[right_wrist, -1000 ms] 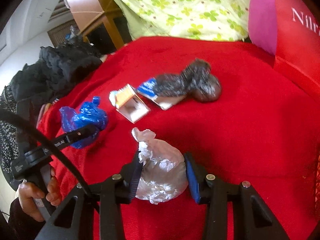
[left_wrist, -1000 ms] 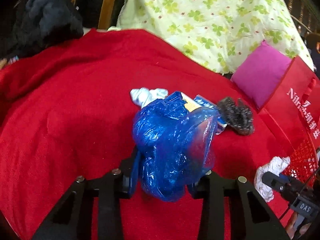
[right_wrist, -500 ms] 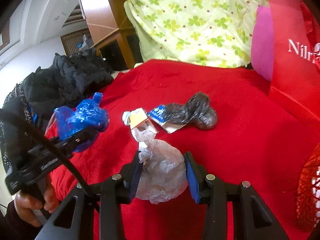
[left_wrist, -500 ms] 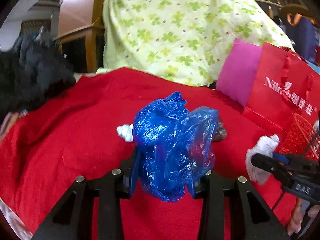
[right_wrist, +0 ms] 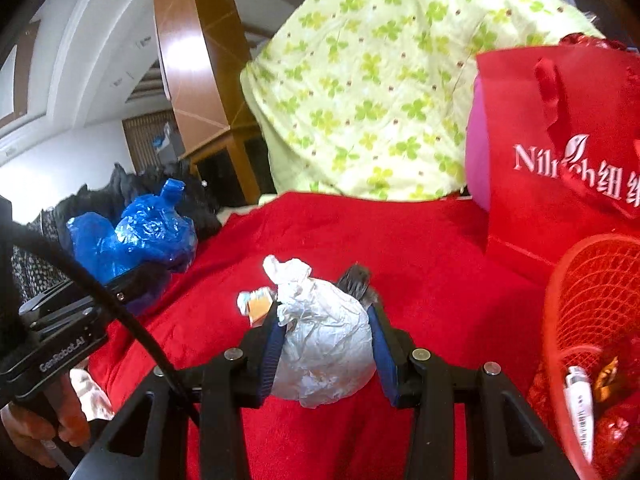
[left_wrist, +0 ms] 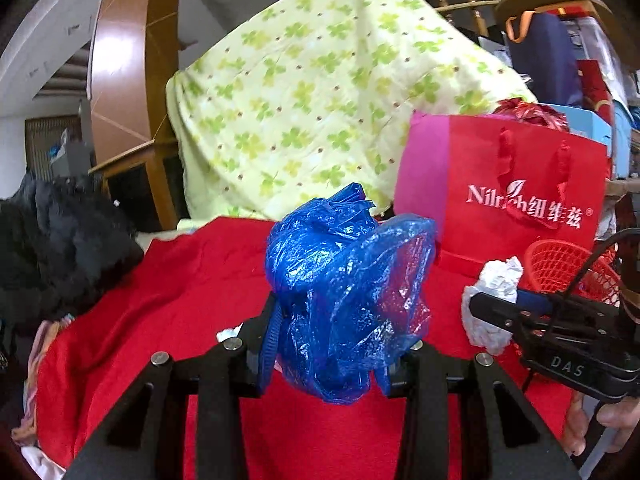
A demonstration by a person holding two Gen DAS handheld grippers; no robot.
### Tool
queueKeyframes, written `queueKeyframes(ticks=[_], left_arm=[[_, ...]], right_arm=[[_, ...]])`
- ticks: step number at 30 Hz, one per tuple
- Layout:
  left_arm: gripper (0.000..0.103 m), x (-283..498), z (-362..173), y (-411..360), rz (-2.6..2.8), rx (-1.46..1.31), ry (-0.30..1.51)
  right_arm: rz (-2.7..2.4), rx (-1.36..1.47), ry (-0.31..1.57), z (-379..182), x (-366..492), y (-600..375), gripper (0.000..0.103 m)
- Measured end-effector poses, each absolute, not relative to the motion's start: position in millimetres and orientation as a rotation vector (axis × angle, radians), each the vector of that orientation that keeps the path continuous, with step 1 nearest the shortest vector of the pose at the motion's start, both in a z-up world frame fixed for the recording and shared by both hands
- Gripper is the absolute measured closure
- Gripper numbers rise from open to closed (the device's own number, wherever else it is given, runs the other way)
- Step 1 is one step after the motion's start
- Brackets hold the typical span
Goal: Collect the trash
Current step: 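Carry both bags over the red mesh basket and open both tools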
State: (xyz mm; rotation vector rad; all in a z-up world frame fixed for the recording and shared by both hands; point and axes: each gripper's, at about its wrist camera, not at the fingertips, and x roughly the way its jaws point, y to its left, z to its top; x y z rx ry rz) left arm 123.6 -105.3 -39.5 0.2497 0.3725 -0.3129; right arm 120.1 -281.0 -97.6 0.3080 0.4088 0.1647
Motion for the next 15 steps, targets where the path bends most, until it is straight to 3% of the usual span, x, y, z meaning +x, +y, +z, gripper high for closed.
queueKeyframes(ticks=[15], left_arm=[[0.062, 103, -24, -142, -0.306, 0.312, 0.333]], right_arm=[[0.125, 0.337, 0.271, -71, 82, -310, 0.059]])
